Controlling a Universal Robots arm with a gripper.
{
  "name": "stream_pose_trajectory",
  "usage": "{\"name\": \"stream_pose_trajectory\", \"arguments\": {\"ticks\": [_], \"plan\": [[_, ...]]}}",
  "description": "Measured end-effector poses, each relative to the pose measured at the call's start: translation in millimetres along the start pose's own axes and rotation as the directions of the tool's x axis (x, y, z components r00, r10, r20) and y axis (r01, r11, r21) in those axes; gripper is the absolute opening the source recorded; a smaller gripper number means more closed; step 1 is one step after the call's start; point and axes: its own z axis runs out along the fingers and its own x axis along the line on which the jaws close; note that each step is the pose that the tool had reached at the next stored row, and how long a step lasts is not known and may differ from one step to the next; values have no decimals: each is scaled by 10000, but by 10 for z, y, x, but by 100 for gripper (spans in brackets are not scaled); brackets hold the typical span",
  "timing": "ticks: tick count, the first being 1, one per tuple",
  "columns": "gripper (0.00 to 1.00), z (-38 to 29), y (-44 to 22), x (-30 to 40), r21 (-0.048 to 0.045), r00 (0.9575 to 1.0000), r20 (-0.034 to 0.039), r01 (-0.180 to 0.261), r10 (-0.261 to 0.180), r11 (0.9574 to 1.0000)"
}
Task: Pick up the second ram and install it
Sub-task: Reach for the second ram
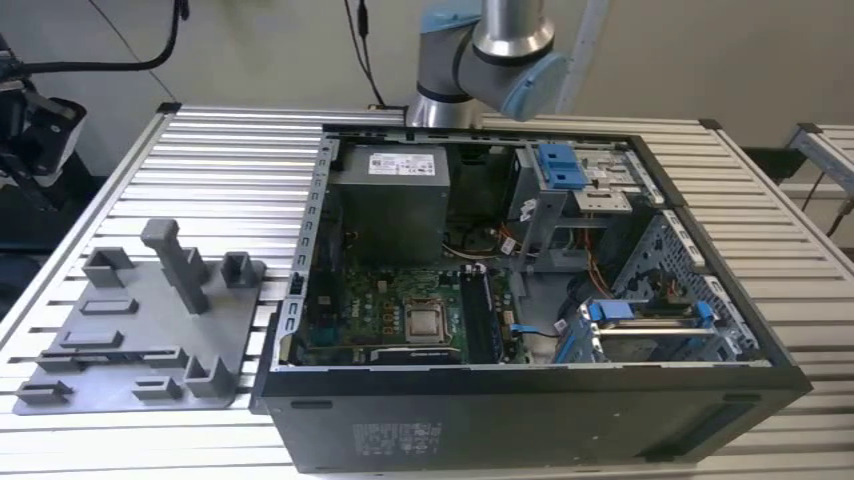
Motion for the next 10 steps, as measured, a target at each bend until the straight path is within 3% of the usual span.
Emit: {"name": "stream_pose_trajectory", "arguments": {"ticks": [10], "plan": [[11, -6, -230, -6, 1, 10000, 0, -1, 1, 10000]]}}
